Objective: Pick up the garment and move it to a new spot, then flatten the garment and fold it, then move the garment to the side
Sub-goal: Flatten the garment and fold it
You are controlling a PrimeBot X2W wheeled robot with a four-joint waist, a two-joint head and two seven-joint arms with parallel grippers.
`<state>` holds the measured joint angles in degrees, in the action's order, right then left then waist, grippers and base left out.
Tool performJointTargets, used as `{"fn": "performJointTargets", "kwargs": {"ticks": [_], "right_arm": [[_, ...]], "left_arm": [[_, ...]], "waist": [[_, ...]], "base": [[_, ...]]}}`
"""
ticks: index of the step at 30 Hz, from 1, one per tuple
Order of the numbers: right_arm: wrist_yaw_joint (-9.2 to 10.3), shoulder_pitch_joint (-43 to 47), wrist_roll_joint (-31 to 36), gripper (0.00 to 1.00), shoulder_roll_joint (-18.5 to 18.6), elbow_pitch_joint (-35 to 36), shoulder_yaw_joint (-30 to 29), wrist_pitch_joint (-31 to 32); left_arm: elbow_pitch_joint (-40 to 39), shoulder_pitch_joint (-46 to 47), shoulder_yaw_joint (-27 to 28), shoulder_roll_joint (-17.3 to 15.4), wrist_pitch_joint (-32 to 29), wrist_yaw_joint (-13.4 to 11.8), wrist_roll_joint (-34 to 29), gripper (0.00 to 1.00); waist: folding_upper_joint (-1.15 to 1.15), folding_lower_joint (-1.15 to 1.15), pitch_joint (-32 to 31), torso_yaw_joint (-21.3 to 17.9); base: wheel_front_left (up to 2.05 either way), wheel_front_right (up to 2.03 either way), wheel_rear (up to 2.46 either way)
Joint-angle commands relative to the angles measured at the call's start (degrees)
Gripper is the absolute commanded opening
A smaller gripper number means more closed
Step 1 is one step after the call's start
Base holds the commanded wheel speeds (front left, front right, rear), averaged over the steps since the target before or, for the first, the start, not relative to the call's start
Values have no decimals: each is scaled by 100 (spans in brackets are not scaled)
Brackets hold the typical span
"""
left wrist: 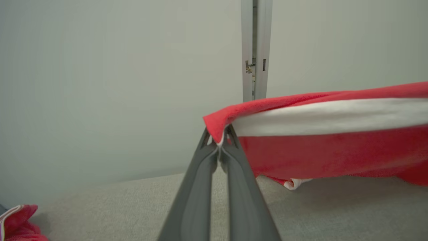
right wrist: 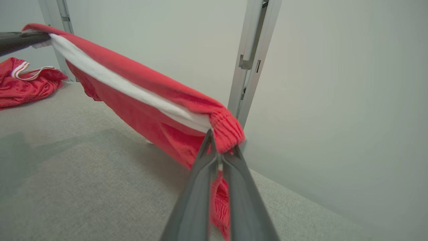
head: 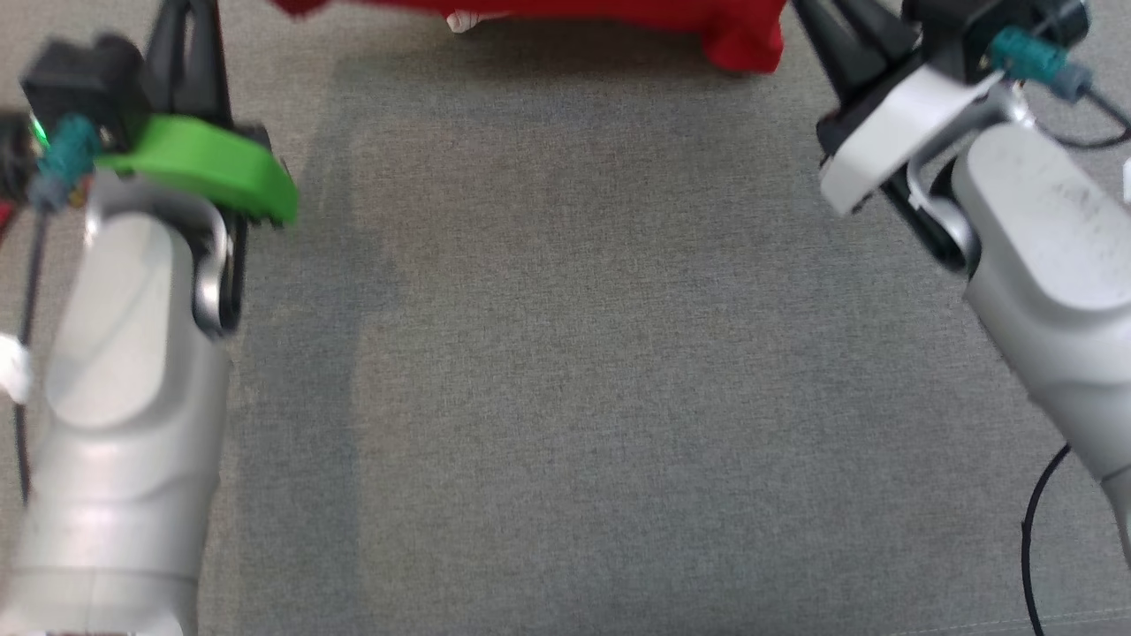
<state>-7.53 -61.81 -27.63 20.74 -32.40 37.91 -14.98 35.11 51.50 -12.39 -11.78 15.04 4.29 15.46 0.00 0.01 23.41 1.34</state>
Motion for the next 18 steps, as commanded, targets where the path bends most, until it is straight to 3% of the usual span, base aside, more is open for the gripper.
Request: {"fn": "performJointTargets", "kwargs": {"ticks": [1, 10, 18], "right_arm": [[8, 357, -127, 0, 33, 100, 24, -22], [8, 2542, -637, 0, 112, 679, 251, -26], [9, 3815, -749, 0, 55, 896, 209, -27]], "left_arm": [[-31, -497, 84, 42, 16, 0, 47, 0], [-283, -2971, 809, 548, 18, -13, 105, 0], [-450, -4501, 1143, 823, 19, 17, 5, 0]], "waist": [[0, -1, -143, 1], [0, -1, -861, 31], [0, -1, -1590, 171]], "base": [[0, 0, 0], [0, 0, 0], [0, 0, 0]]}}
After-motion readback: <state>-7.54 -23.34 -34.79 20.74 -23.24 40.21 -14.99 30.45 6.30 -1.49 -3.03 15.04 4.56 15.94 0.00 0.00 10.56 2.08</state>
